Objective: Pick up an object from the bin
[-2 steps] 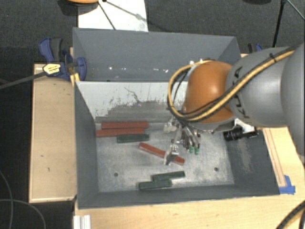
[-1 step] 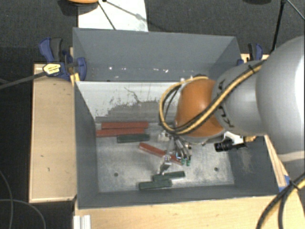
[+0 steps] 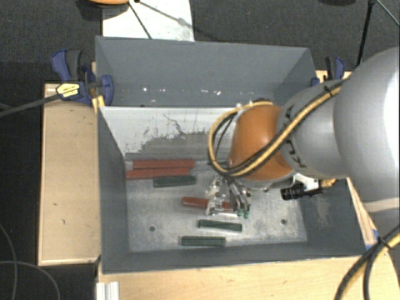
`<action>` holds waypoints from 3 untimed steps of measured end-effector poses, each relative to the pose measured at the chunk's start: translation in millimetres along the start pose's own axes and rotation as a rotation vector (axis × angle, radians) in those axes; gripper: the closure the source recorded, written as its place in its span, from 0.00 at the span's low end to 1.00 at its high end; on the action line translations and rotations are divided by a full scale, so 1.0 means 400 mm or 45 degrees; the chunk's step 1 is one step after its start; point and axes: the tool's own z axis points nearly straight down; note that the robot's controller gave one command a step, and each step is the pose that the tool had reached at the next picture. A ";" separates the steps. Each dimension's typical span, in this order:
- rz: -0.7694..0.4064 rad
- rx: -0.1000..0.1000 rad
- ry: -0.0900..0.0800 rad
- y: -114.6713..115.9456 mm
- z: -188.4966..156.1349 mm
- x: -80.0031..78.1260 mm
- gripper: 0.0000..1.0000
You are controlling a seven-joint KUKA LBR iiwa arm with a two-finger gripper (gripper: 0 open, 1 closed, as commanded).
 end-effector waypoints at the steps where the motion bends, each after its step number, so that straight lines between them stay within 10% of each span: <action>1: 0.001 0.000 0.000 0.000 0.000 0.000 1.00; 3: 0.001 0.001 0.003 -0.001 -0.029 0.002 1.00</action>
Offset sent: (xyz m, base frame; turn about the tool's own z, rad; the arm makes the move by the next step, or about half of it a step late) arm 0.0001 -0.0001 0.0334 0.0000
